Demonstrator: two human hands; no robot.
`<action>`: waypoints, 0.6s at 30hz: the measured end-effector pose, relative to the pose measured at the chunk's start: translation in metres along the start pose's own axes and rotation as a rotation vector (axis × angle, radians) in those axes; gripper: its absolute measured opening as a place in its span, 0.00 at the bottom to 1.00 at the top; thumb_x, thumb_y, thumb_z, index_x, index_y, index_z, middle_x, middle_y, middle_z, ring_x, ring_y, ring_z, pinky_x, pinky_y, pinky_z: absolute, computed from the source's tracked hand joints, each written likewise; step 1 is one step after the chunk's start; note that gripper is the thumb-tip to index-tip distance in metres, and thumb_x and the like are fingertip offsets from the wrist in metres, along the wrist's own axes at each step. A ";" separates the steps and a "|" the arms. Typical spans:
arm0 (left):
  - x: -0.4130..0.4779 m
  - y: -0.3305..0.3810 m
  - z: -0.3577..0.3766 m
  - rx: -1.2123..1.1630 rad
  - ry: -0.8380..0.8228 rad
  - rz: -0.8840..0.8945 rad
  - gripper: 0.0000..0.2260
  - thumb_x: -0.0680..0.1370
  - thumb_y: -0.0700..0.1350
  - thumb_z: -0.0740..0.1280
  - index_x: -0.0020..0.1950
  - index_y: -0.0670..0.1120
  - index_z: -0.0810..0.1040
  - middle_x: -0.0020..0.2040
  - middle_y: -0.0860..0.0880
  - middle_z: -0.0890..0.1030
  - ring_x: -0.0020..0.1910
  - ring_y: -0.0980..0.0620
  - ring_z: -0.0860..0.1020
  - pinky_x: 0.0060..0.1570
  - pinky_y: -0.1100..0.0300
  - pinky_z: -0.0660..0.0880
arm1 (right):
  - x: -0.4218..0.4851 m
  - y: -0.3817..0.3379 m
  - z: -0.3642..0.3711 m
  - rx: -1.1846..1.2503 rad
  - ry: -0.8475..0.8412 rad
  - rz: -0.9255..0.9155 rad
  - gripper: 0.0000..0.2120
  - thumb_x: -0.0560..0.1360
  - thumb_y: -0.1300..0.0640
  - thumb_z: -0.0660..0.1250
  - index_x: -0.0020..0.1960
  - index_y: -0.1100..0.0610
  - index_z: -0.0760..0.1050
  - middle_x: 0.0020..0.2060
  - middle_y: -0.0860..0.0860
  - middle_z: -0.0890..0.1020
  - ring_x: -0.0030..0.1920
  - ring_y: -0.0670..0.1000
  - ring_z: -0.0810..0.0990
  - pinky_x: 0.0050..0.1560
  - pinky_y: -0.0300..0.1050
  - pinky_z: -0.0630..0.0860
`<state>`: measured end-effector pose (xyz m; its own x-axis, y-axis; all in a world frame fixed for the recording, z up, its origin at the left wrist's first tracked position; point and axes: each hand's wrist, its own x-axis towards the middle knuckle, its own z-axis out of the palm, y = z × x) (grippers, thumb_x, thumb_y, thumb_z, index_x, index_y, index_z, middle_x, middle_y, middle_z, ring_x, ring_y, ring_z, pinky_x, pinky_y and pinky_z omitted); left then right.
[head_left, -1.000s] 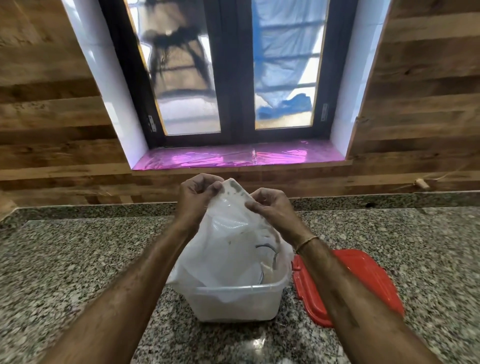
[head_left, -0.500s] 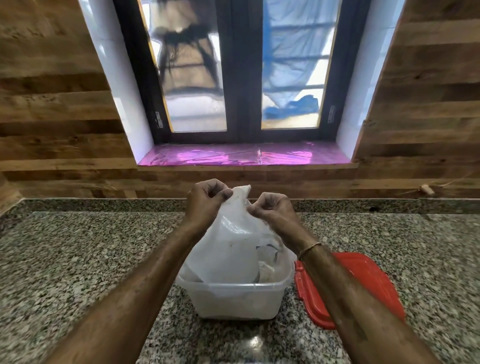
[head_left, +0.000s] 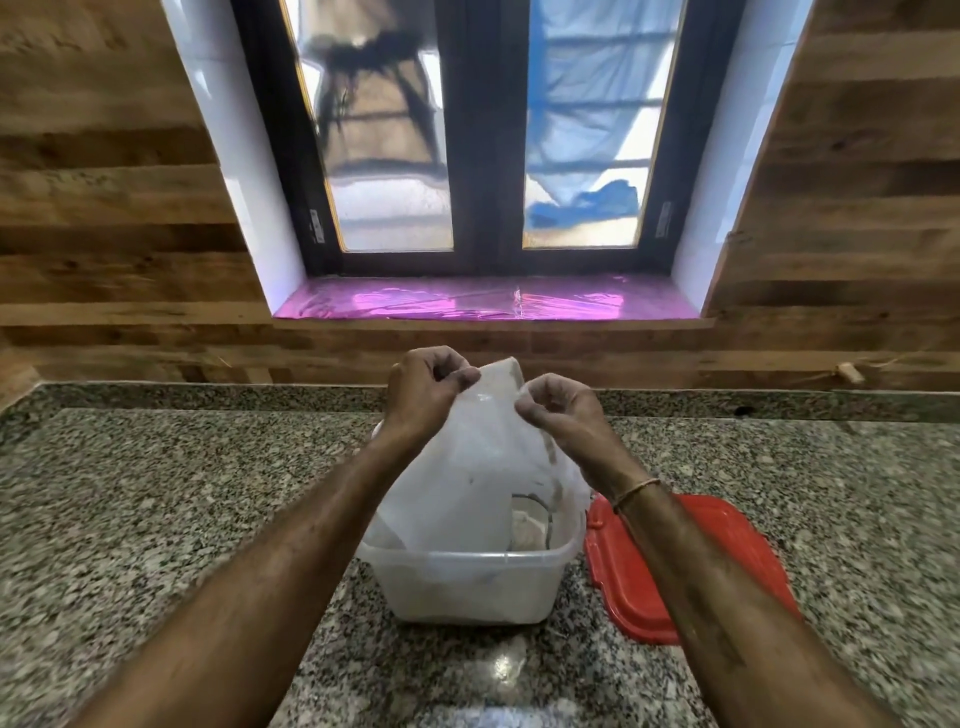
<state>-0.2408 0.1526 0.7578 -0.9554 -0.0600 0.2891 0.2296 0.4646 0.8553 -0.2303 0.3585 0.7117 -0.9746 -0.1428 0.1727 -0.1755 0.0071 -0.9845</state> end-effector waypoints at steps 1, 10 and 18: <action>-0.002 0.005 0.004 0.014 -0.029 0.032 0.07 0.77 0.46 0.76 0.41 0.47 0.84 0.38 0.49 0.85 0.42 0.46 0.85 0.46 0.41 0.84 | 0.001 -0.001 0.000 0.002 -0.006 0.008 0.09 0.77 0.59 0.75 0.49 0.65 0.81 0.43 0.55 0.85 0.42 0.50 0.83 0.44 0.47 0.83; -0.017 -0.041 -0.069 0.423 -0.079 -0.065 0.20 0.74 0.67 0.73 0.58 0.56 0.79 0.54 0.55 0.84 0.52 0.50 0.83 0.54 0.49 0.81 | 0.009 0.009 -0.039 0.246 0.258 0.062 0.02 0.78 0.64 0.71 0.49 0.62 0.83 0.41 0.52 0.88 0.39 0.47 0.86 0.40 0.42 0.83; -0.038 -0.072 -0.091 -0.209 0.080 -0.170 0.13 0.71 0.49 0.81 0.45 0.41 0.83 0.44 0.40 0.86 0.42 0.45 0.83 0.43 0.48 0.81 | 0.019 0.024 -0.034 0.278 0.304 0.070 0.03 0.78 0.60 0.73 0.45 0.58 0.83 0.41 0.51 0.88 0.38 0.48 0.85 0.40 0.43 0.84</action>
<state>-0.2045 0.0410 0.7243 -0.9677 -0.1951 0.1594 0.1082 0.2495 0.9623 -0.2575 0.3895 0.6926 -0.9869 0.1475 0.0659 -0.1039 -0.2670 -0.9581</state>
